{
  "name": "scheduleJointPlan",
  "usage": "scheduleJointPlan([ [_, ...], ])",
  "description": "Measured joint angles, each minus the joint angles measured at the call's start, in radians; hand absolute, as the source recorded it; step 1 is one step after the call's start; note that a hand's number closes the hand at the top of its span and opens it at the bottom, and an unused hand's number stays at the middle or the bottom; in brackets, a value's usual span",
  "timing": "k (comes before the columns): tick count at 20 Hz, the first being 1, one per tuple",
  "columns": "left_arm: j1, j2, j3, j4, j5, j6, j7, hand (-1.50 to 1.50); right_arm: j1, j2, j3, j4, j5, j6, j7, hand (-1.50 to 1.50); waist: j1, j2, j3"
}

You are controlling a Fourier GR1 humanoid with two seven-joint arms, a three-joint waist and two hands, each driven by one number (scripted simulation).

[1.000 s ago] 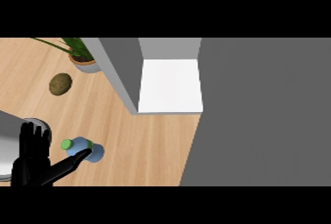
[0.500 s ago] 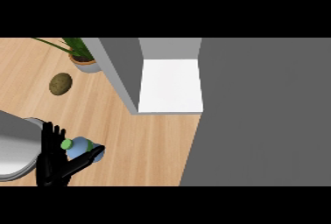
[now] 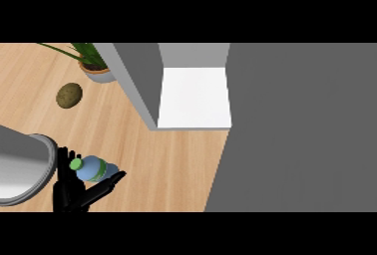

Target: Pick up the bottled water, place it into the cabinet and close the cabinet

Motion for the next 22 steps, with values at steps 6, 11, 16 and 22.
scheduleJointPlan([
  [6,-0.064,-0.002,0.011,0.142,0.045,0.008,-0.093,-1.5,-0.026,-0.009,-0.006,0.0,0.002,-0.006,0.022,-1.5,0.0,0.001,0.0],
  [11,-0.058,-0.002,0.028,0.21,0.082,-0.052,-0.174,-1.5,-0.03,-0.012,0.004,0.001,0.003,-0.017,0.022,-1.5,0.001,0.0,0.0],
  [16,-0.085,-0.001,0.051,0.271,0.109,-0.11,-0.236,-1.5,-0.028,-0.013,0.03,0.002,0.011,-0.039,0.027,-1.5,0.0,0.0,0.0],
  [22,-0.101,-0.001,0.033,0.279,0.174,-0.137,-0.263,1.5,-0.038,-0.017,0.045,0.004,0.017,-0.057,0.043,-1.5,0.001,-0.001,0.0],
])
